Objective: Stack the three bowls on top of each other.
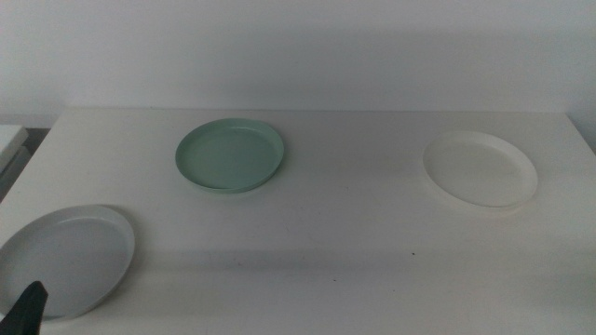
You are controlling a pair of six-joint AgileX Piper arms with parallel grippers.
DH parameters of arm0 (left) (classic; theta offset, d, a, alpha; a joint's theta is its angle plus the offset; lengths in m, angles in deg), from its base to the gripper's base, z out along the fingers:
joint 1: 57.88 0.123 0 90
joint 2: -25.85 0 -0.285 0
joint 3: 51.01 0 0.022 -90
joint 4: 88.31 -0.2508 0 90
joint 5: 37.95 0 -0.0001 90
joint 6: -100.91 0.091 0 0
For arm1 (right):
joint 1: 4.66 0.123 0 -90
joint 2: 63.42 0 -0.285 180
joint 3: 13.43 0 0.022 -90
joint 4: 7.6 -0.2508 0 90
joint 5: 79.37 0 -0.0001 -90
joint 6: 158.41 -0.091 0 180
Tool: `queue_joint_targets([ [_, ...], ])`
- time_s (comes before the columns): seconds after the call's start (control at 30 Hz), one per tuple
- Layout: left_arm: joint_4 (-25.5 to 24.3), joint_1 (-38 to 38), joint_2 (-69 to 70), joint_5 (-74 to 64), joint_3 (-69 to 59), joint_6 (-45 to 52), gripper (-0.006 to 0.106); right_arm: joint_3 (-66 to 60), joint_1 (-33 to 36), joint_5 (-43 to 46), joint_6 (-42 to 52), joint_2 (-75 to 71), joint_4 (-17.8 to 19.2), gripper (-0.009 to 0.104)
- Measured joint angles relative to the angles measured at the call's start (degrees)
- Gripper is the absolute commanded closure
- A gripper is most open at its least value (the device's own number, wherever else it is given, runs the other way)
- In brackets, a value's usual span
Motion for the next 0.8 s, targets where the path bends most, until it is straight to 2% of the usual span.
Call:
queue_joint_targets([
  [0.13, 0.0, 1.8, -0.7, -0.6, 1.5, 0.0, 0.007, 0.0, 0.0, 0.0, 0.0, 0.0, 0.0, 0.017],
  [0.27, 0.0, 4.1, -6.3, -4.7, 9.3, 0.0, 0.007, 0.0, 0.0, 0.0, 0.0, 0.0, 0.0, 0.017],
  [0.63, -1.1, 9.4, -32.1, -40.0, 43.7, 1.3, 0.007, 0.0, 0.0, 0.0, 0.0, 0.0, 0.0, 0.017],
  [0.8, -1.8, 9.5, -41.9, -49.3, 52.5, 1.3, 0.007, 0.0, 0.0, 0.0, 0.0, 0.0, 0.0, 0.017],
])
